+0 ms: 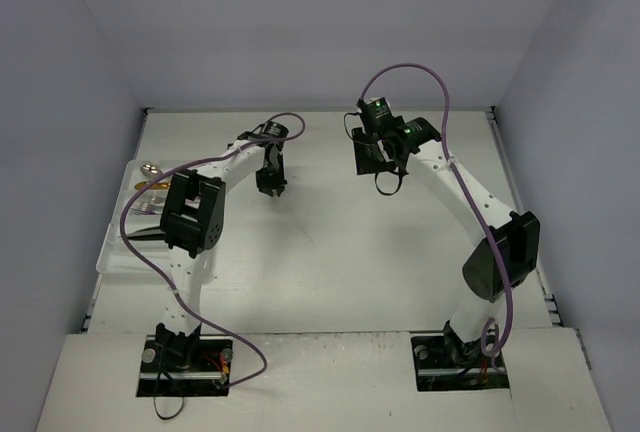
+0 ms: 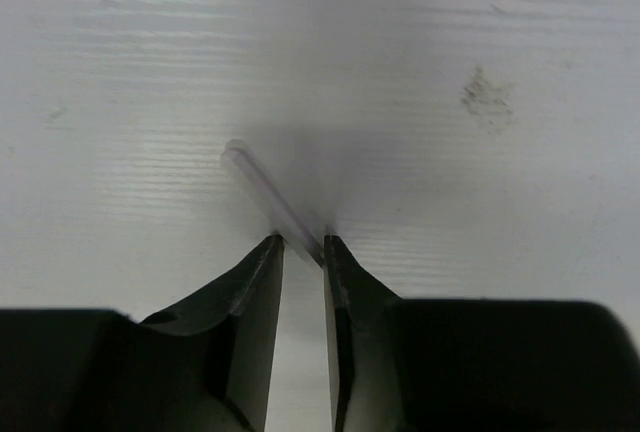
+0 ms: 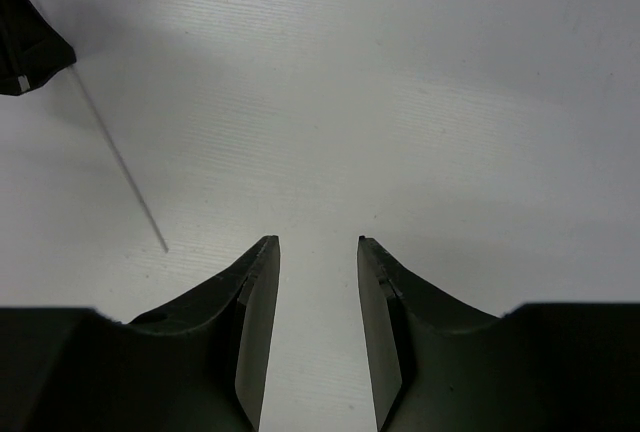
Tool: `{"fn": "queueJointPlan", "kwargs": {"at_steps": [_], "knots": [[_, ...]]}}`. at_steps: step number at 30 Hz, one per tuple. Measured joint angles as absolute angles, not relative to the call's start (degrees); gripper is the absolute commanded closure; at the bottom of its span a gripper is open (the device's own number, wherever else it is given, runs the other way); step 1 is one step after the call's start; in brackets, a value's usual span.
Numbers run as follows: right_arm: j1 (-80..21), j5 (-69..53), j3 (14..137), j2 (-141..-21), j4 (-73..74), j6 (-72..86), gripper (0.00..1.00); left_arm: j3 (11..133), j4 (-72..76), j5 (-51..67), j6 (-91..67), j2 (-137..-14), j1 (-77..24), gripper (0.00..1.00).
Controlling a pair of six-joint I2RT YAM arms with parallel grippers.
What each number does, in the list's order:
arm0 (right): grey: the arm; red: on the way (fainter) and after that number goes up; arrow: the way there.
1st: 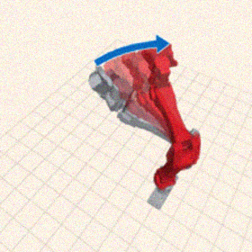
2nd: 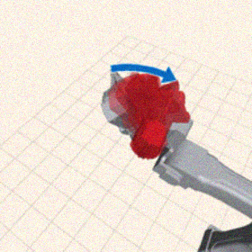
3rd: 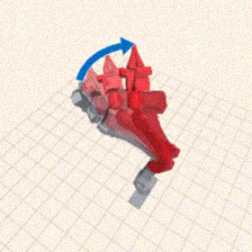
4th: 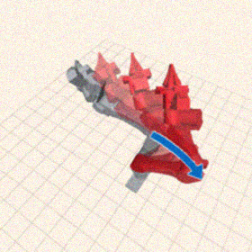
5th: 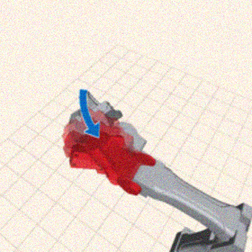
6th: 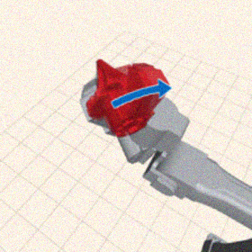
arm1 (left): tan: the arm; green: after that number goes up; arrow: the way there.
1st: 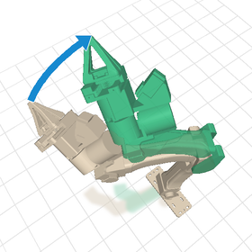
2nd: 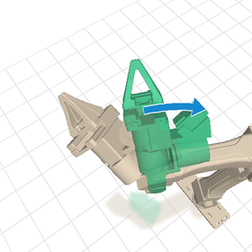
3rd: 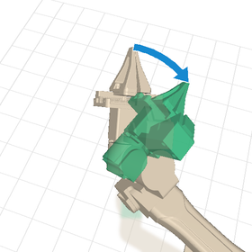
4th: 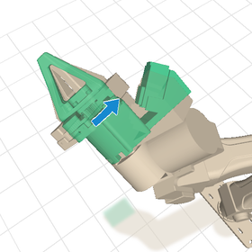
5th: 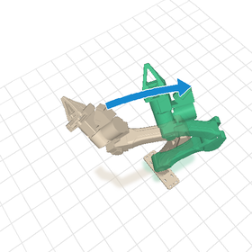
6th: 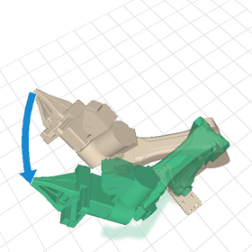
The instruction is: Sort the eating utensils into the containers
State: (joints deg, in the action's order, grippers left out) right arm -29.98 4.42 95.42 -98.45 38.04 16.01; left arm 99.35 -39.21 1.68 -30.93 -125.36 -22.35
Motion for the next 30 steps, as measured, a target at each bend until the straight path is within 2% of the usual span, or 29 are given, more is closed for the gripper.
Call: {"fn": "queueJointPlan", "kwargs": {"at_steps": [3, 22, 30], "knots": [[-30.0, 4.2, 95.4, -98.5, 38.0, 15.9, 0.68, 99.8, -39.7, 3.6, -30.2, -125.6, -23.6, 1.0], [-30.0, 3.1, 95.4, -98.5, 38.0, 14.5, 0.75, 103.3, -42.0, 7.7, -21.6, -125.7, -26.9, 1.0], [-30.0, 2.6, 95.5, -99.8, 38.0, 13.3, 0.76, 104.2, -42.2, 9.2, -16.1, -117.6, -28.1, 1.0]]}}
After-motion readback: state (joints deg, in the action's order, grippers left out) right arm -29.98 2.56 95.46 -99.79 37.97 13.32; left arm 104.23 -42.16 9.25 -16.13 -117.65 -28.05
